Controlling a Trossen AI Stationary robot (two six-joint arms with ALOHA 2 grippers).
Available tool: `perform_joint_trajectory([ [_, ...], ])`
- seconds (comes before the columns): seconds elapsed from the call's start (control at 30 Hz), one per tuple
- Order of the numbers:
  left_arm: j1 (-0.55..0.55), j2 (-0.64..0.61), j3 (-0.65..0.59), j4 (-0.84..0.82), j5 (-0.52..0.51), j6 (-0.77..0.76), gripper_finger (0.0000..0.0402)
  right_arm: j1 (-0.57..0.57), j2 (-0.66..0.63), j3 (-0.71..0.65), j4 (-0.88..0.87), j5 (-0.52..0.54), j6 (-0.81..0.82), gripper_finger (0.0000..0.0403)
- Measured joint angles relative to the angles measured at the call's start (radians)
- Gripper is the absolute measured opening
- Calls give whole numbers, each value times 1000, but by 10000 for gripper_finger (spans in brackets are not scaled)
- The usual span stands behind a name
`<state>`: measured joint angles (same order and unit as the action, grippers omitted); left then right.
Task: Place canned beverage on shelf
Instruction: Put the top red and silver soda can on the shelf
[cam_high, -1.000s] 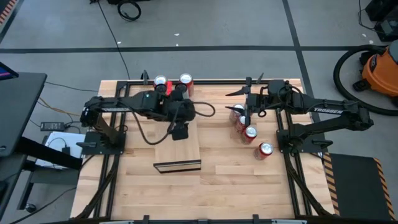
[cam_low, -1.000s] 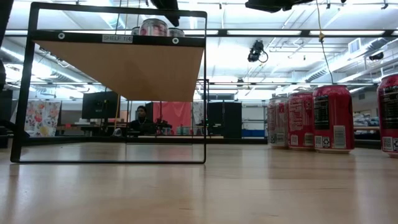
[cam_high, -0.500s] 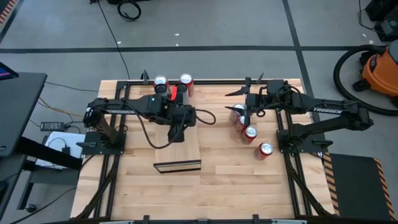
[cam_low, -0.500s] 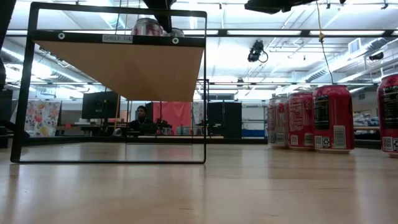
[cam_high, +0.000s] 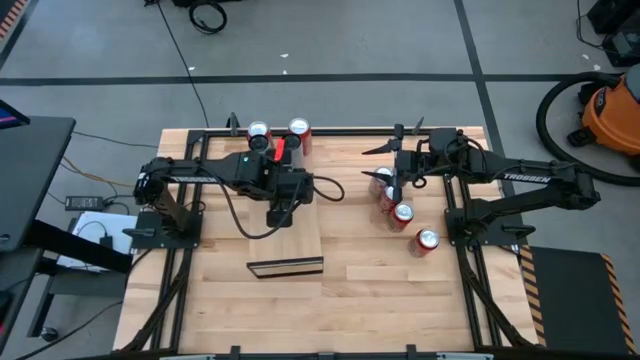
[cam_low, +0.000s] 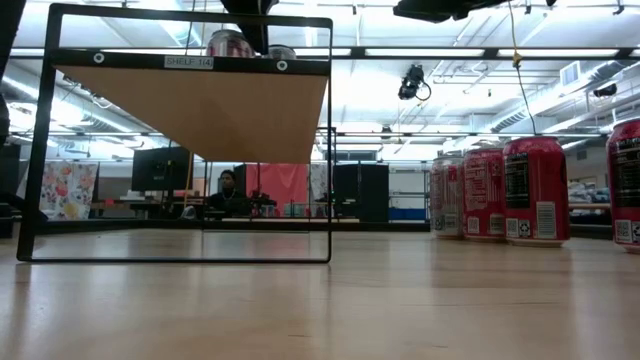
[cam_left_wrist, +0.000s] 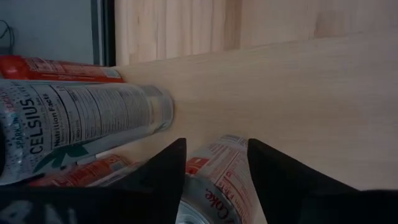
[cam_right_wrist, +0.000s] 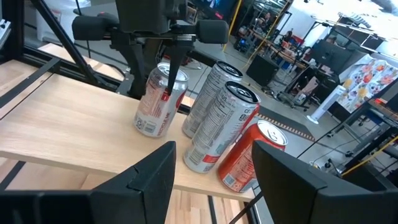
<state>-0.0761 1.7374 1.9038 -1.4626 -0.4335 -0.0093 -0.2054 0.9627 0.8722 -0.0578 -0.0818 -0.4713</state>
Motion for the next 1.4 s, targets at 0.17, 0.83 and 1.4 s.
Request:
perform_joint_trajectory([
  [0.17, 0, 0, 0, 1, -15, 19, 181, 0, 0, 0, 0, 0, 0, 221],
  [0.83, -103, -6, 0, 5, 130, 23, 181, 0, 0, 0, -1, 0, 0, 221],
  [1.4, -103, 31, 0, -109, 53, 73, 181, 0, -1, 1, -5, -16, 1, 221],
])
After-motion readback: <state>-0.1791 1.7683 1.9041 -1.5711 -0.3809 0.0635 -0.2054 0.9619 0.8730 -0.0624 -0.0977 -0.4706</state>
